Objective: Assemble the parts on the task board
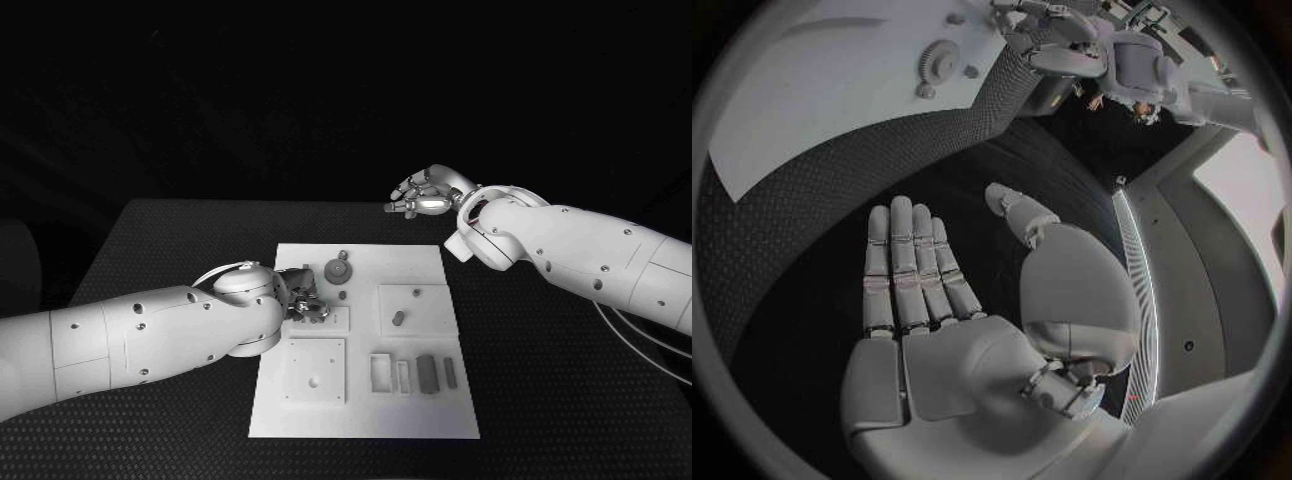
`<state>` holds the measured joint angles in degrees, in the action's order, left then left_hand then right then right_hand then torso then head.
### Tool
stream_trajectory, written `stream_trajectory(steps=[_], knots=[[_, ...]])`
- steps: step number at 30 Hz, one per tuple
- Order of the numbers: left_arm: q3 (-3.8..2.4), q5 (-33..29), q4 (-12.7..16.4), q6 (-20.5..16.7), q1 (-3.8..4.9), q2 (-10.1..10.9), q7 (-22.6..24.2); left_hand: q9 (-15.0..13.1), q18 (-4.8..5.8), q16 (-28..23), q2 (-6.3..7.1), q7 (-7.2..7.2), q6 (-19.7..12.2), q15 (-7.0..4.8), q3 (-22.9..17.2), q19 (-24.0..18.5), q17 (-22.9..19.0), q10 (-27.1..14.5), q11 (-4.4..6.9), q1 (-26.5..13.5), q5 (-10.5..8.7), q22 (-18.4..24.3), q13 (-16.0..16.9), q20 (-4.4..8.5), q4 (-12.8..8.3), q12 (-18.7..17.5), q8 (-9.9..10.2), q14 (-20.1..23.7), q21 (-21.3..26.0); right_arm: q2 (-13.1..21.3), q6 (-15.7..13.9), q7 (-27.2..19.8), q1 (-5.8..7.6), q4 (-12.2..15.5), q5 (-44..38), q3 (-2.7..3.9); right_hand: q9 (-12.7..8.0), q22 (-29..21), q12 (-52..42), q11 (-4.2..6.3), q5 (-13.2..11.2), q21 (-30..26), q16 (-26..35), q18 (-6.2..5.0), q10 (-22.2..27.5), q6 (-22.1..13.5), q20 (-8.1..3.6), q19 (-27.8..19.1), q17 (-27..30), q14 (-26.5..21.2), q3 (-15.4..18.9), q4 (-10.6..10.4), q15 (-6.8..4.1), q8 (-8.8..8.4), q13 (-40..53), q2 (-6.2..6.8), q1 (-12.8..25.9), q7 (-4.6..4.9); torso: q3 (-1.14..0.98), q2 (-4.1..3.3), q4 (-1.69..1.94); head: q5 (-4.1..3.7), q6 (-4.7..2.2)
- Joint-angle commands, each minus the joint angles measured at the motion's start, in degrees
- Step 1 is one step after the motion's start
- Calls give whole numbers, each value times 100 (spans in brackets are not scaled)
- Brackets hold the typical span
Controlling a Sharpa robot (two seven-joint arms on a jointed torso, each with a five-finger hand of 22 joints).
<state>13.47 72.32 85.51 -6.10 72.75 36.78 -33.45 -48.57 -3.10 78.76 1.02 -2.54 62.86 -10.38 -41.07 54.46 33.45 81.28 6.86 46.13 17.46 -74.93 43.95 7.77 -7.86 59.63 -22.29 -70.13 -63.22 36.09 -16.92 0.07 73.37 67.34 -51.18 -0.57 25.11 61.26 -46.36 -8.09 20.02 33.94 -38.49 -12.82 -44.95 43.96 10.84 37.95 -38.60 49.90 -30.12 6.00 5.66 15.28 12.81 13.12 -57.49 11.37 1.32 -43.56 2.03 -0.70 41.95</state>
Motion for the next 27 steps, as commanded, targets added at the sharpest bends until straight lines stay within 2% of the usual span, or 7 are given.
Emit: stream_trajectory(steps=[1,4,7,12,19,23,27], knots=[[27,19,23,246,-45,-30,19,11,-44,50,-284,410,935,-100,31,-12,-7,-118,86,110,100,-89,8,750,-35,41,-40,-102,-37,0,76,-58,-3,10,6,1,-10,9,-23,1,29,-36,-29,-72,24,-57,24,2,8,-33,0,-20,3,24,-7,3,65,135,-1,1,1,-3,-1],[27,14,20,223,-45,-30,11,13,-43,57,-296,411,938,-100,41,-14,-7,-118,87,79,122,-90,10,750,-41,49,-41,-102,-38,0,76,-57,-3,10,6,1,-10,10,-24,1,30,-36,-29,-72,24,-57,24,2,9,-34,0,-21,3,24,-8,3,65,135,-1,-3,2,4,2],[27,1,19,228,-45,-28,9,20,-41,80,-411,414,947,-98,84,-26,-10,-128,89,-130,157,-92,13,748,-41,75,-45,-97,-42,0,76,-57,-3,9,6,1,-13,13,-30,1,59,-39,-32,-74,25,-57,27,-1,12,-38,1,-27,4,26,-17,-1,68,135,-1,-1,0,6,-3],[27,-37,25,260,-46,-25,9,23,-44,92,-439,416,951,-101,88,-28,-13,-132,91,-244,148,-93,12,750,-58,90,-48,-95,-46,3,80,-56,-3,8,6,1,-17,18,-38,1,98,-43,-37,-77,28,-58,30,-4,17,-41,3,-32,5,29,-31,-1,69,135,-1,-2,0,6,0],[27,-77,25,261,-47,-24,7,29,-50,103,-345,420,956,-107,90,-22,-23,-135,94,-396,80,-87,5,755,-18,106,-52,-94,-46,4,80,-54,-3,9,6,1,-20,22,-44,1,122,-45,-41,-80,29,-58,33,-6,20,-43,6,-33,5,31,-40,-1,68,135,5,-2,6,7,-8],[27,-90,20,281,-47,-23,-2,36,-59,112,-239,427,961,-114,87,-12,-35,-137,96,-536,-103,-82,-6,762,115,119,-57,-94,-42,6,80,-55,-3,11,6,1,-21,23,-45,1,126,-45,-42,-80,29,-59,33,-6,21,-44,7,-34,6,32,-42,-1,68,135,2,-1,6,14,-4],[27,-100,23,283,-47,-21,-2,38,-60,116,-216,424,960,-115,91,-12,-39,-139,98,-588,-138,-81,-9,762,164,124,-57,-94,-42,7,85,-53,-3,13,6,1,-21,23,-46,1,130,-45,-42,-81,30,-59,34,-6,21,-45,7,-34,6,32,-44,-1,68,135,3,0,4,17,-2]])
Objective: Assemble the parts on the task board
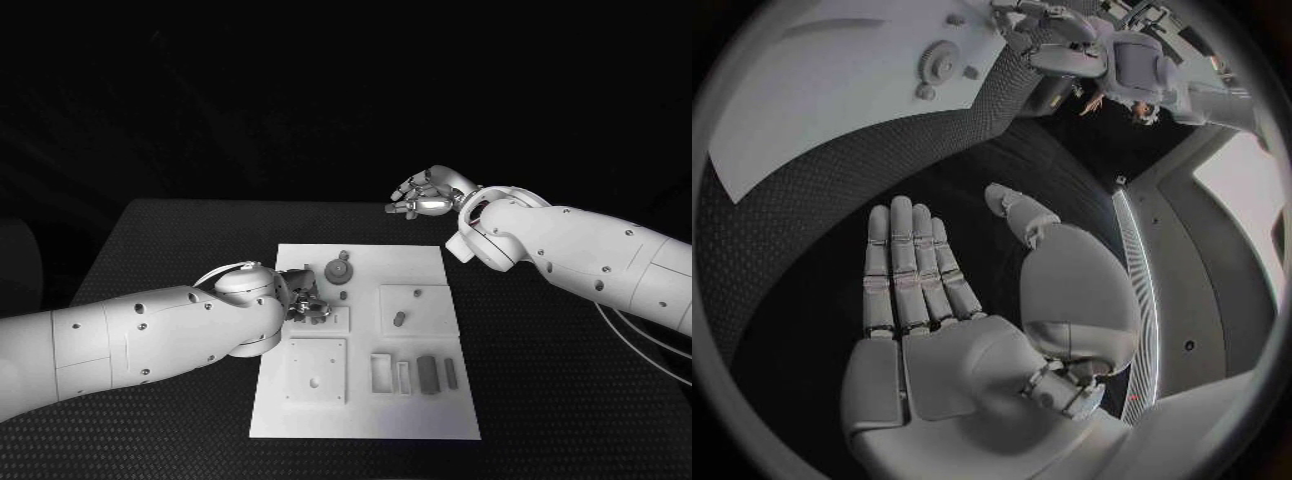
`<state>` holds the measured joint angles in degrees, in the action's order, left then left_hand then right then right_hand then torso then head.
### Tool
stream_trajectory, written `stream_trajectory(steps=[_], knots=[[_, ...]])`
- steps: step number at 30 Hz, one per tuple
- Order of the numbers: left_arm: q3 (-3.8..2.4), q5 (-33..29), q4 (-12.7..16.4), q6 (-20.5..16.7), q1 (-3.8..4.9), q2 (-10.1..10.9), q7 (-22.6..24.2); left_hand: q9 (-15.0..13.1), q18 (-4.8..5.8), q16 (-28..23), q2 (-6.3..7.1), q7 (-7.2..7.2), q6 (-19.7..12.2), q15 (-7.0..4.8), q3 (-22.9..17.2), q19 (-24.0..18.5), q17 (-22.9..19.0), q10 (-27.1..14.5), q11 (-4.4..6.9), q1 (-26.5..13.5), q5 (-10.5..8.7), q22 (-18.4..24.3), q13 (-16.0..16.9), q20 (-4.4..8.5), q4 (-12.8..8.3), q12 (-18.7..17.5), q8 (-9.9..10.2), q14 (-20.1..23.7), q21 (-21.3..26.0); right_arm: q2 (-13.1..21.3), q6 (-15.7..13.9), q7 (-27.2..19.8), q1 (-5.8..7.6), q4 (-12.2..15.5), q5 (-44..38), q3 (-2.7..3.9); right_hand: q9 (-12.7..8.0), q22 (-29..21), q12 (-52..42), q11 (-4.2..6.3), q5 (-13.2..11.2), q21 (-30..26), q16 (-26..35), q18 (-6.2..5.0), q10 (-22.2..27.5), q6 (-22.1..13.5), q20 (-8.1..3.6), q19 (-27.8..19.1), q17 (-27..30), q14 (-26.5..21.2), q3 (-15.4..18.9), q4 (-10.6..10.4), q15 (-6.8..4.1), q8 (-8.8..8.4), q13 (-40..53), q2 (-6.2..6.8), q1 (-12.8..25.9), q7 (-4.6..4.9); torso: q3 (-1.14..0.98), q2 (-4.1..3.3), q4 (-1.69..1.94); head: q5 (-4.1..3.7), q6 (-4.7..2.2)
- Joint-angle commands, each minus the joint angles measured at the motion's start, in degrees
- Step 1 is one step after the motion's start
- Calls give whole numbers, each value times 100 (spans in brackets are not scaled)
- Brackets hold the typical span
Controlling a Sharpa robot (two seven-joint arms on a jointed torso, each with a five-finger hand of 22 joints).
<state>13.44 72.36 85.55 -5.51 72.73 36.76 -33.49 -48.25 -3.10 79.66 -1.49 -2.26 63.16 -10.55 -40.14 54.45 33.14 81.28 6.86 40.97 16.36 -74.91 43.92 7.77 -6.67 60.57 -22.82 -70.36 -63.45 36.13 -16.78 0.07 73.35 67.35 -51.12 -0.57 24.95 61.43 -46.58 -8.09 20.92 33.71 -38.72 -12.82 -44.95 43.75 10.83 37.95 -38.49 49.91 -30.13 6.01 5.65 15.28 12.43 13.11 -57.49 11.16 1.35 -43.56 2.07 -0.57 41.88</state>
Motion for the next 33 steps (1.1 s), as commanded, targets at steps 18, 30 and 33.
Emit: stream_trajectory(steps=[18,30,33], knots=[[29,-70,18,282,-45,-8,-8,7,-71,60,-237,398,926,-92,-149,-24,-21,-149,101,-80,405,-97,-22,767,-165,63,-21,-60,-49,6,80,-56,-2,12,0,1,-8,9,-28,0,52,-24,-22,-82,31,-38,37,-7,13,-47,12,-38,7,34,-14,-3,71,155,2,2,-1,10,13],[28,7,5,282,-45,-8,-7,13,-78,67,-187,400,936,-88,-245,5,-37,-142,103,145,433,-87,-42,771,-262,68,-27,-72,-62,6,94,-54,-4,9,0,1,-11,12,-33,0,57,-26,-25,-83,32,-38,39,-8,15,-49,17,-43,7,36,-21,-4,78,156,2,-1,-1,9,20],[28,7,9,289,-45,-11,-2,16,-64,79,-242,398,945,-72,-217,3,-39,-142,105,124,620,-85,-45,758,-228,76,-31,-82,-63,2,96,-56,-4,12,0,1,-11,13,-34,0,58,-26,-25,-83,33,-38,40,-8,16,-50,19,-44,7,36,-23,-4,79,156,2,-1,-1,9,23]])
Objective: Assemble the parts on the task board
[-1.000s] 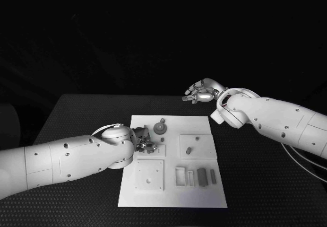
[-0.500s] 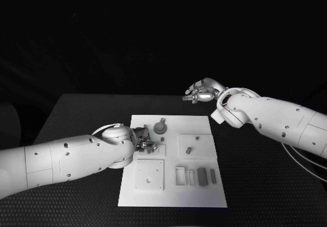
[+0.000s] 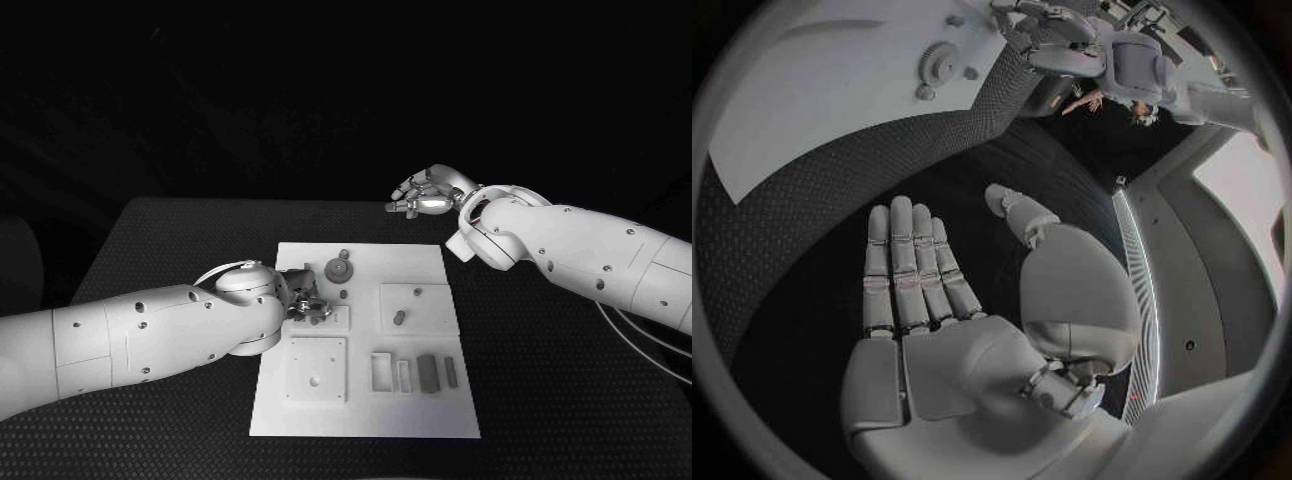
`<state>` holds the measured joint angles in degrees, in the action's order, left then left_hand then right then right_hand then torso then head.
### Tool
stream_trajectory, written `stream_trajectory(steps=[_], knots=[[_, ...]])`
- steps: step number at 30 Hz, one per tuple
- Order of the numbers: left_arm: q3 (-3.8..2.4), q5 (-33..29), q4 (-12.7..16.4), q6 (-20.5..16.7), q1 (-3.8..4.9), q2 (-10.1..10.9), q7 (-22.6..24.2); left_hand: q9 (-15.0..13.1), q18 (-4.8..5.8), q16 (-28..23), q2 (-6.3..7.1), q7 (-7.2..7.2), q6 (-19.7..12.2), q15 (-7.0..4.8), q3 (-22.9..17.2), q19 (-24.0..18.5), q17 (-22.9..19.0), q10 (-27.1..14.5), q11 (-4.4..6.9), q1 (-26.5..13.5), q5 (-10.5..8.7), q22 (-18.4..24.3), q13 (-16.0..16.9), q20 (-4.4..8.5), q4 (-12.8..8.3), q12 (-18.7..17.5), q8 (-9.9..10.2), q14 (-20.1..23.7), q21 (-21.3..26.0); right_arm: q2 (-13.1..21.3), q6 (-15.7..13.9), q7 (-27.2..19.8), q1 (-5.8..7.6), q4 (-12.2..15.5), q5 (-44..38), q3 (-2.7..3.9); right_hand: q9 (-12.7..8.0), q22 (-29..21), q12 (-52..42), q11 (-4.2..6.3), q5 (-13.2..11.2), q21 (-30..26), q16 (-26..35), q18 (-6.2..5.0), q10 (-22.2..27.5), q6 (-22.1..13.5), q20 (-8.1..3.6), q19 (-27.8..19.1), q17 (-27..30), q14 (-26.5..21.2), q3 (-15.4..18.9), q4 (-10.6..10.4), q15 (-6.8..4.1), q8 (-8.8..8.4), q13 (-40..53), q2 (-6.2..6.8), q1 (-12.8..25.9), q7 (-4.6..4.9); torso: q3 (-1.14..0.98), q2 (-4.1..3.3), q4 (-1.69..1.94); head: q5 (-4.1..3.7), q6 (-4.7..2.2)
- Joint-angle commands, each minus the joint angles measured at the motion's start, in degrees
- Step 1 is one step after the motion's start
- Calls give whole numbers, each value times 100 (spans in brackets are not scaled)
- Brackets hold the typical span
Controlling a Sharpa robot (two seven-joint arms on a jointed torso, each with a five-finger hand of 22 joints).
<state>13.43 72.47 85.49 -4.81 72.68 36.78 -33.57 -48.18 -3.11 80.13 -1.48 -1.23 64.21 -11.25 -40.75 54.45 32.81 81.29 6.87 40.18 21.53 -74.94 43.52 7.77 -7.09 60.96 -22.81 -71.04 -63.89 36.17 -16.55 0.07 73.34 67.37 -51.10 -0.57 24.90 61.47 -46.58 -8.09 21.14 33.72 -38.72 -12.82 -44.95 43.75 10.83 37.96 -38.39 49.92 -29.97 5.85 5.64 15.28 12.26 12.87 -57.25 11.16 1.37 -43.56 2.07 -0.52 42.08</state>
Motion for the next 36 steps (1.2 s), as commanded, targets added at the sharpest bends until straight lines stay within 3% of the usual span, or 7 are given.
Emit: stream_trajectory(steps=[1,36], knots=[[28,-5,14,207,-40,-16,4,11,-61,37,-261,299,844,6,-142,2,-8,-144,105,186,185,-82,-5,756,-189,42,-35,-17,-21,-2,73,-55,-3,10,-2,1,-7,9,-34,0,37,-26,-26,-84,33,-38,41,-8,6,-51,4,-29,8,37,-7,20,55,156,0,0,-2,3,5],[26,-3,-21,325,-39,2,-98,16,-69,68,-287,337,891,19,-161,30,-11,-160,149,220,405,-78,15,761,-309,88,-62,-68,-37,-13,104,-48,-18,-7,-1,0,-14,19,-48,0,57,-33,-34,-90,37,-39,47,-12,15,-57,15,-47,8,42,-30,9,71,155,-2,-1,1,15,15]])
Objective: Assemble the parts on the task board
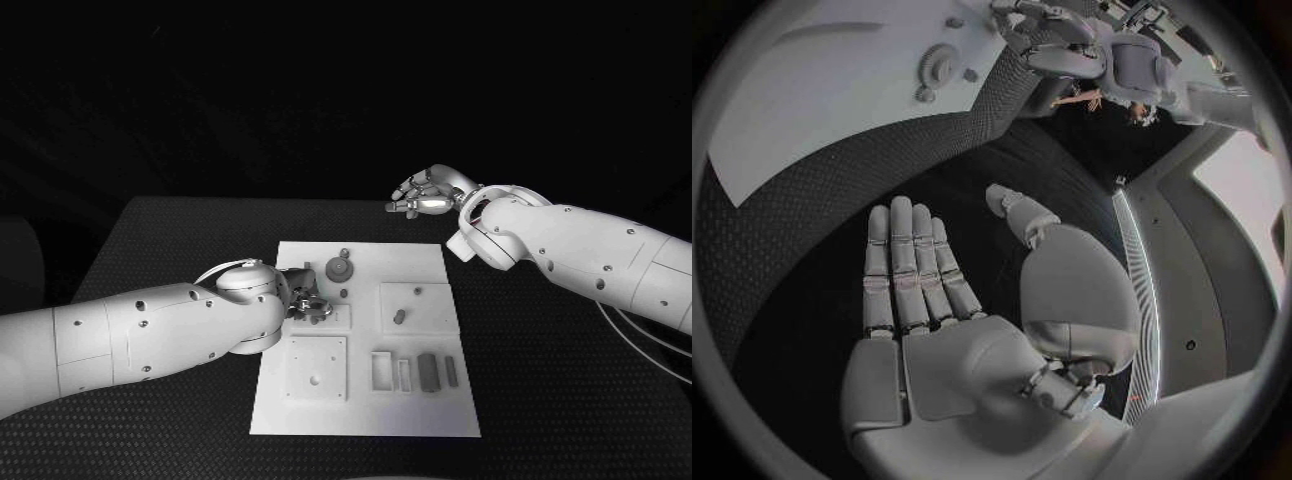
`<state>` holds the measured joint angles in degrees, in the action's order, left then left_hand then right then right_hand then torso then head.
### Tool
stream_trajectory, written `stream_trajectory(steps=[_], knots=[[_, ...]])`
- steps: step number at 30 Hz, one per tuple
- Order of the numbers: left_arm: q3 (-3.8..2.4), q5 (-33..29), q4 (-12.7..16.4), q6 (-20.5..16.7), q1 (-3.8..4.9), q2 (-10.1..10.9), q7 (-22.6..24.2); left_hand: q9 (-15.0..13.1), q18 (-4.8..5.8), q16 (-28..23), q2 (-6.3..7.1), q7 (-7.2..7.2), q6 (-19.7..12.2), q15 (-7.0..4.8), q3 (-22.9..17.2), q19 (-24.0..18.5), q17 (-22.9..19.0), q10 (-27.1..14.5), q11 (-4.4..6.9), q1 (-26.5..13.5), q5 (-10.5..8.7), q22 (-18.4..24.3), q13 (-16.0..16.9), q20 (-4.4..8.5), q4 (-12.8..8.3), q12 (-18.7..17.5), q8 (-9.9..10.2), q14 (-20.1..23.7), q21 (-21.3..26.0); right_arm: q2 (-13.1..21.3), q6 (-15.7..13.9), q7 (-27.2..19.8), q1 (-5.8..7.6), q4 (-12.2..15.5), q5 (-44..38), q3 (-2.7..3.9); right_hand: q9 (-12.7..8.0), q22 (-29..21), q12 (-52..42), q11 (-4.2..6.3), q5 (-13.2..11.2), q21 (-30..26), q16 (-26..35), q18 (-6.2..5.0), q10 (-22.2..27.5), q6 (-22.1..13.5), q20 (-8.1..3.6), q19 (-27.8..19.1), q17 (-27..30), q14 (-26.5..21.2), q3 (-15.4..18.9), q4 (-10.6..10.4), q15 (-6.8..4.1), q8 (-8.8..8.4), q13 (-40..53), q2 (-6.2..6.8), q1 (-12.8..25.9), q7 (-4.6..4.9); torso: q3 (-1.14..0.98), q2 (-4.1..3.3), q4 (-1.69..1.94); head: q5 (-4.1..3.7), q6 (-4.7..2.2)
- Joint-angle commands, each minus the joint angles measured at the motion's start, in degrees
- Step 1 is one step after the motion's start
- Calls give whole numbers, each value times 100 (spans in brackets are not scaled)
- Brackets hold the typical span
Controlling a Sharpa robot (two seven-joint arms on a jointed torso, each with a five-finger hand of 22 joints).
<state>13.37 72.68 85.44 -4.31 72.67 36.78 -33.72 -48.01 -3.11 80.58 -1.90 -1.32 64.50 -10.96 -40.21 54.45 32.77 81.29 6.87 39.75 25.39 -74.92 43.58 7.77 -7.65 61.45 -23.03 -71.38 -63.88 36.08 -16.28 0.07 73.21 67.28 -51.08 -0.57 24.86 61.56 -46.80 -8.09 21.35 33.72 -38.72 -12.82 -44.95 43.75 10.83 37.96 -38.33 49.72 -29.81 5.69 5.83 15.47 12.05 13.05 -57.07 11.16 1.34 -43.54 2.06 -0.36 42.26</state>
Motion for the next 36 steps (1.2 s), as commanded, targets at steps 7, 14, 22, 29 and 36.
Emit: stream_trajectory(steps=[7,14,22,29,36], knots=[[31,-76,-38,280,-38,1,-132,1,-68,20,-255,346,861,-12,-203,36,-9,-163,149,240,15,-78,11,759,-239,42,-40,-37,-37,-3,77,-48,-7,-2,-2,1,-11,11,-28,0,39,-34,-36,-91,38,-40,48,-13,10,-39,0,-32,-11,24,-13,-9,53,155,2,-2,1,-1,4],[31,-145,-37,324,-38,-9,-152,3,-66,13,-247,343,858,-20,-176,41,-14,-165,145,203,-43,-74,13,758,-220,47,-39,-38,-33,-3,82,-48,-11,-5,-2,0,-12,13,-31,1,42,-35,-37,-93,38,-40,48,-14,12,-40,1,-32,-11,24,-17,-9,52,155,2,-4,-1,0,6],[30,-211,-37,243,-38,-9,-132,6,-70,2,-64,341,851,-44,-49,43,-22,-163,128,34,-481,-61,11,758,-74,61,-45,-32,-10,-5,82,-43,-14,-10,-2,0,-13,14,-32,1,45,-36,-38,-94,39,-41,49,-16,13,-42,1,-31,-11,25,-20,-9,48,155,2,-3,1,-5,-1],[30,-231,-40,169,-37,-5,-126,-12,-87,0,95,329,806,-75,474,21,-23,-172,128,-211,-490,-72,-11,767,-85,54,-57,-4,-5,-6,102,-28,-16,-13,-2,-1,-14,15,-34,1,48,-37,-38,-95,40,-41,49,-16,14,-43,0,-31,-11,25,-23,-14,45,155,1,0,-2,-7,3],[30,-245,-44,137,-37,0,-109,-11,-95,-4,168,332,800,-85,558,14,-26,-175,131,-246,-558,-66,-21,770,-53,48,-57,1,10,-3,105,-29,-18,-13,-2,-2,-16,16,-35,0,49,-38,-39,-95,41,-42,50,-17,15,-44,1,-30,-10,26,-26,-13,44,155,2,-4,1,-12,-3]])
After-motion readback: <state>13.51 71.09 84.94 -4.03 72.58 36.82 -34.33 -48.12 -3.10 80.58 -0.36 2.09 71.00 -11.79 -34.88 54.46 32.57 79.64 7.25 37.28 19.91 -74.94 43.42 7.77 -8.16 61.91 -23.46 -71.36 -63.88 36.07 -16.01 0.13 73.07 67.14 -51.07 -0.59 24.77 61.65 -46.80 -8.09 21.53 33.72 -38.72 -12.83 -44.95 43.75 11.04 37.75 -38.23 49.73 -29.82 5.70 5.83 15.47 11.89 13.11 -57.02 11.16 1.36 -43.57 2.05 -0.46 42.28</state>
